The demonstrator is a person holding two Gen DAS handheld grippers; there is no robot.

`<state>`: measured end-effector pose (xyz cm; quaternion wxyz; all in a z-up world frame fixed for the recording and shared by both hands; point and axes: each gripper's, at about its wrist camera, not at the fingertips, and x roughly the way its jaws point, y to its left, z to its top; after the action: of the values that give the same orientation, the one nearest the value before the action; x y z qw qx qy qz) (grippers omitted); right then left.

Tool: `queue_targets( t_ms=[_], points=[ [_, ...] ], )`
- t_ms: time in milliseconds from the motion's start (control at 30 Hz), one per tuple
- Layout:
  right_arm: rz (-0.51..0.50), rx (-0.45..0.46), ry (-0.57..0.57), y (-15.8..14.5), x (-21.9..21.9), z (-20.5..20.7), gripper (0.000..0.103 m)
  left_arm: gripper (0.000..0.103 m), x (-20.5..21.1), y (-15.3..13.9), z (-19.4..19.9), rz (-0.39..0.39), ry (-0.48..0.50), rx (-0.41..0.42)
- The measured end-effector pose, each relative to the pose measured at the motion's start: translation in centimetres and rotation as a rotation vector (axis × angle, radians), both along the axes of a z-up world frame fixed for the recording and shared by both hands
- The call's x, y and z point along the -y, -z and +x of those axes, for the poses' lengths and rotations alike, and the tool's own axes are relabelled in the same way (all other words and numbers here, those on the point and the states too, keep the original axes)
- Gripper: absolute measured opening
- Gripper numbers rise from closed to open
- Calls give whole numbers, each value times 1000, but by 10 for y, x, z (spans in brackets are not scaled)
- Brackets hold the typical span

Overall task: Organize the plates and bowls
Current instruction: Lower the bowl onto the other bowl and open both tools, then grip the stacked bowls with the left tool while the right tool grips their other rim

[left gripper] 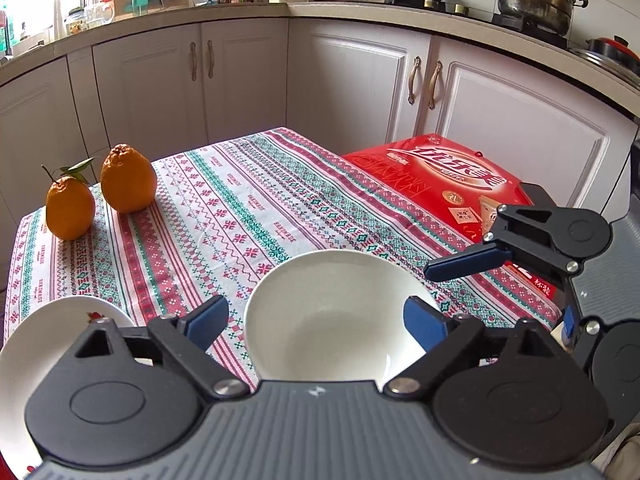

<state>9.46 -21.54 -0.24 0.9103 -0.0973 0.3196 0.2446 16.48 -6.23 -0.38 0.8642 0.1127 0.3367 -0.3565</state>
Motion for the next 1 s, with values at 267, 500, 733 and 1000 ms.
queue_targets(
  t_ms=[267,500,733,1000],
  points=[
    [-34,-20,-12,9,11,-8,103,95,-26,-4,-26,28,30,0],
    [-71,-75,-6,24,19,-6,103,95,-38,23,-37,92,34,-48],
    [-85,-127,-6,40,19,1,103,95,-22,64,-32,152,93,-124],
    [-100,-174,-17,57,17,9,103,103,-18,78,-28,196,128,-117]
  ],
)
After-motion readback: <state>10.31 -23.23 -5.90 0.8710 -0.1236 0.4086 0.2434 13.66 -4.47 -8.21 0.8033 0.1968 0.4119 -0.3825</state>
